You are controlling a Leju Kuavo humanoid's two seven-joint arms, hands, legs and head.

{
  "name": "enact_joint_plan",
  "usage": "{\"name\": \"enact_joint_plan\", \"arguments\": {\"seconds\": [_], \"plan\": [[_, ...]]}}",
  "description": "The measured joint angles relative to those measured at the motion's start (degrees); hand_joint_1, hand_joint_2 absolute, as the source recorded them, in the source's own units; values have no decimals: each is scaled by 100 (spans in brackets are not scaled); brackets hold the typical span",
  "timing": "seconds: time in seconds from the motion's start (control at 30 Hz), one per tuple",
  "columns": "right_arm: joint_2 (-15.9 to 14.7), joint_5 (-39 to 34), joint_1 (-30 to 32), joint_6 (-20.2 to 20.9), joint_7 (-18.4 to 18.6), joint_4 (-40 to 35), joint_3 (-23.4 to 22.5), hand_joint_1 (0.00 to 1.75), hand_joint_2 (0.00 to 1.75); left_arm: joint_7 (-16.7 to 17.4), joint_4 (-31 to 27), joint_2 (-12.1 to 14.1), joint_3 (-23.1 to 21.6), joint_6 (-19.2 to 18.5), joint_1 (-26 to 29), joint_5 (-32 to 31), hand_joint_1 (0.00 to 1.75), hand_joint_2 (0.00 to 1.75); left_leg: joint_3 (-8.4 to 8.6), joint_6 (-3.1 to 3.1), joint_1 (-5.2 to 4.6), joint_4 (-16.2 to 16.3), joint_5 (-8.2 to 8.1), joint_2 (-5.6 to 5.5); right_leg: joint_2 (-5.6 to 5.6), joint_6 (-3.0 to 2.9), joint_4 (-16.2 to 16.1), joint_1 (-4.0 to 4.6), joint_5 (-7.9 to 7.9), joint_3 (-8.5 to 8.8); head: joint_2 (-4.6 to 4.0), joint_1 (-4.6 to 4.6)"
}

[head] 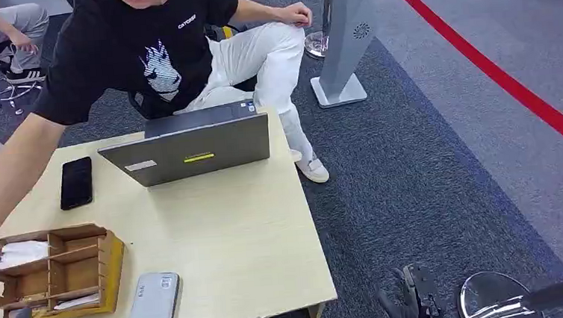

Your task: Pass the card to the sensor for recognition and then transmit it.

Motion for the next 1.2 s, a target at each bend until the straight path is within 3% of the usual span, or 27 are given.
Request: {"name": "enact_joint_plan", "arguments": {"seconds": [1.2], "plan": [[0,-20,5,-15,55,-63,50,0,175,-48,0,0,0,2,14,92,0,175,0,0,0,0,0,0,0,0,0,0,0,0,0,-2]]}}
